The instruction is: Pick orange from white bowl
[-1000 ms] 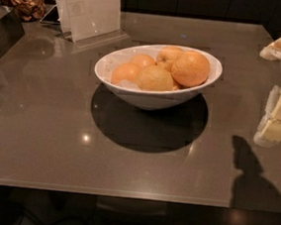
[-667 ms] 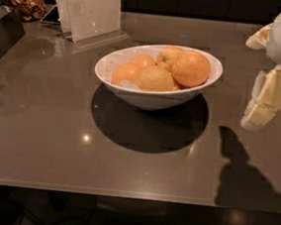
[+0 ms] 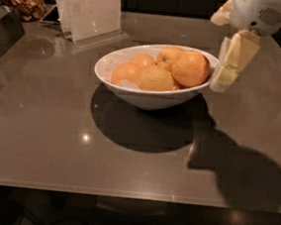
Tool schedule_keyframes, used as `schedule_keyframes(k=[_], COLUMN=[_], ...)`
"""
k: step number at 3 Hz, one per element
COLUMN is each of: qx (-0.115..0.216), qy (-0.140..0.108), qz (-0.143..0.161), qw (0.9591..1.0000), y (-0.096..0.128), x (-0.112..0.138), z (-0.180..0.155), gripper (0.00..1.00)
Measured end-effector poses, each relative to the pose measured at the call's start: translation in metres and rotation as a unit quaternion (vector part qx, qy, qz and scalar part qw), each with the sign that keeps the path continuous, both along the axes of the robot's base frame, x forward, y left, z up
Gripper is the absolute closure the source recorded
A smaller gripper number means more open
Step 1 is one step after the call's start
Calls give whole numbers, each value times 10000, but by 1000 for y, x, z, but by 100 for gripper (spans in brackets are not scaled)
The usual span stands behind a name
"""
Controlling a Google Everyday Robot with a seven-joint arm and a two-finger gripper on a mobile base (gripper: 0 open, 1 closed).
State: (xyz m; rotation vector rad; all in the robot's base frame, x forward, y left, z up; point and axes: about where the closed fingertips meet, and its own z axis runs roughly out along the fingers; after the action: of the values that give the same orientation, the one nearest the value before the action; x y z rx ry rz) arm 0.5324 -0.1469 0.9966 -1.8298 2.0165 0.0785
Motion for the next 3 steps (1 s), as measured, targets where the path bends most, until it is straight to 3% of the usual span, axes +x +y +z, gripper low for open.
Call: schedule_keyframes(k=[1, 3], qx=[47, 591], qy=[-121, 15], qz=[-12, 184], qw=[9999, 9981], y=[2, 22], x=[5, 31], z=[6, -6], gripper=[0, 0])
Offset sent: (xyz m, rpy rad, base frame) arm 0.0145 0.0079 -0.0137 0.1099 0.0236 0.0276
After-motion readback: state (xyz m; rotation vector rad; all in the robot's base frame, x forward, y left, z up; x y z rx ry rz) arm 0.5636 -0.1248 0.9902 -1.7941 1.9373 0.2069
